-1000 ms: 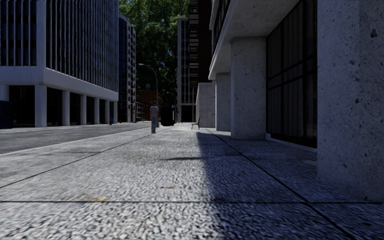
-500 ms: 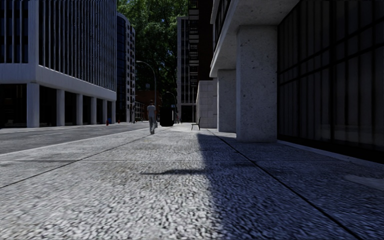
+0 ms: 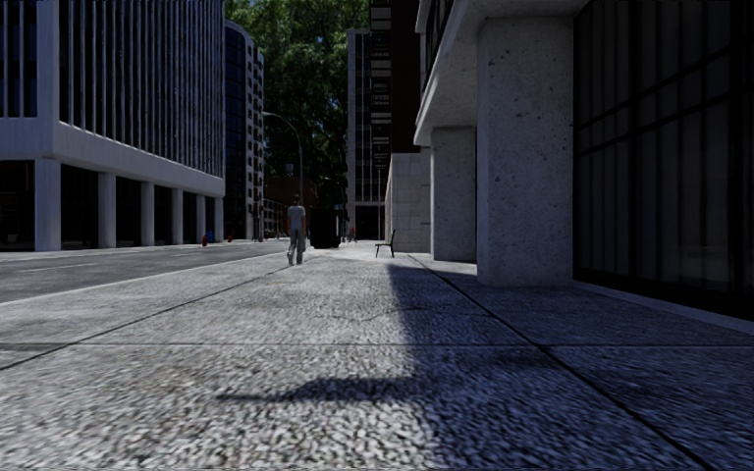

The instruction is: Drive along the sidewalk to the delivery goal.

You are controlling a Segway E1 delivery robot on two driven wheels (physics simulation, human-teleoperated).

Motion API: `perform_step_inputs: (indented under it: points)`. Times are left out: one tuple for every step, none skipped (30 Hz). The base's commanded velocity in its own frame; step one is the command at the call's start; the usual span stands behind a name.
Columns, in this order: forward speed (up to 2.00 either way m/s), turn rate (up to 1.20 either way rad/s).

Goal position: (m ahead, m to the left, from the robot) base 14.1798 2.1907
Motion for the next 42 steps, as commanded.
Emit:
perform_step_inputs:
  points:
    - [2.00, 0.00]
    - [2.00, 0.00]
    - [2.00, 0.00]
    - [2.00, 0.00]
    - [2.00, 0.00]
    - [2.00, 0.00]
    - [2.00, 0.00]
    - [2.00, 0.00]
    - [2.00, 0.00]
    - [2.00, 0.00]
    - [2.00, 0.12]
    - [2.00, 0.19]
    - [2.00, 0.21]
    - [2.00, 0.21]
    - [2.00, 0.21]
    - [2.00, 0.21]
    - [2.00, 0.21]
    - [2.00, 0.21]
    - [2.00, 0.21]
    - [2.00, 0.21]
    - [2.00, 0.21]
    - [2.00, 0.26]
    - [2.00, 0.38]
    - [2.00, 0.41]
    - [2.00, 0.41]
    - [2.00, 0.42]
    - [2.00, 0.42]
    - [2.00, 0.39]
    - [2.00, 0.39]
    - [2.00, 0.21]
    - [2.00, 0.11]
    - [2.00, 0.00]
    - [2.00, 0.00]
    - [2.00, 0.00]
    - [2.00, 0.00]
    - [2.00, 0.00]
    - [2.00, 0.00]
    - [2.00, 0.00]
    - [2.00, 0.00]
    - [2.00, 0.00]
    - [2.00, 0.00]
    - [2.00, 0.00]
